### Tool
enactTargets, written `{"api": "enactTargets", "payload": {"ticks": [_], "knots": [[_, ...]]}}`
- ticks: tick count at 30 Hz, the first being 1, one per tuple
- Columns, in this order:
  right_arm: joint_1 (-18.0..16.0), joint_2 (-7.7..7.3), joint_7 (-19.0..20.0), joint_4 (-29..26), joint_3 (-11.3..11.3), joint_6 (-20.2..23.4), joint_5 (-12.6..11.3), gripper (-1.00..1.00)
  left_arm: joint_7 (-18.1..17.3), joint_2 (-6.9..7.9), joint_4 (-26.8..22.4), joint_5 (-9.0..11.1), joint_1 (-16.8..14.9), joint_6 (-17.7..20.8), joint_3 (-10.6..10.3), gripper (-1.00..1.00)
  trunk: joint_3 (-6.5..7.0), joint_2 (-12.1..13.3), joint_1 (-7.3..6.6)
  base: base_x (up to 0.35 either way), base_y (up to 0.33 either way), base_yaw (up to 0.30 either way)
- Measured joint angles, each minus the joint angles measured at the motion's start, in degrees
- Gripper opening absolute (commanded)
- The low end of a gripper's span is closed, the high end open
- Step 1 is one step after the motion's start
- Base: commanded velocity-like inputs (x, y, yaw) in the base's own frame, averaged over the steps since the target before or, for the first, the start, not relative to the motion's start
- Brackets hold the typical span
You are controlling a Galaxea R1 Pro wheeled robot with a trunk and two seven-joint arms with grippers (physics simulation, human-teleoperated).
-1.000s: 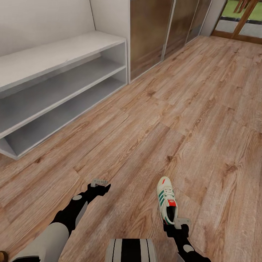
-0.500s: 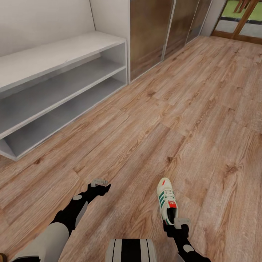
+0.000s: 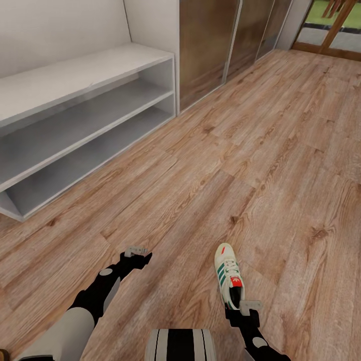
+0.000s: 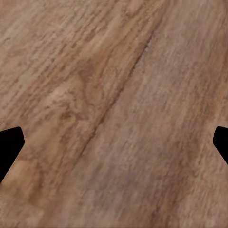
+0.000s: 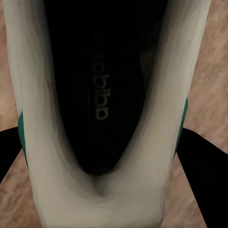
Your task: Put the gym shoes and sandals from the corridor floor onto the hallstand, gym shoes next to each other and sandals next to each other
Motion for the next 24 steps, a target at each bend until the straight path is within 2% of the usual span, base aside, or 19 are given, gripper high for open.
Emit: {"api": "enactTargets", "payload": {"ticks": [13,24], "knots": [[0.0,-0.01,0.0,0.0,-0.1,0.0,-0.1,-1.0,0.0,0.08,-2.6,0.0,0.3,0.4,0.0,1.0,0.0,0.0,0.0,0.0,0.0,0.0],[0.0,-0.09,0.1,0.1,0.2,-0.1,0.0,-1.0,0.0,0.54,-2.7,0.2,0.3,0.5,-0.1,1.0,2.43,0.1,-0.29,0.0,0.0,0.0]]}}
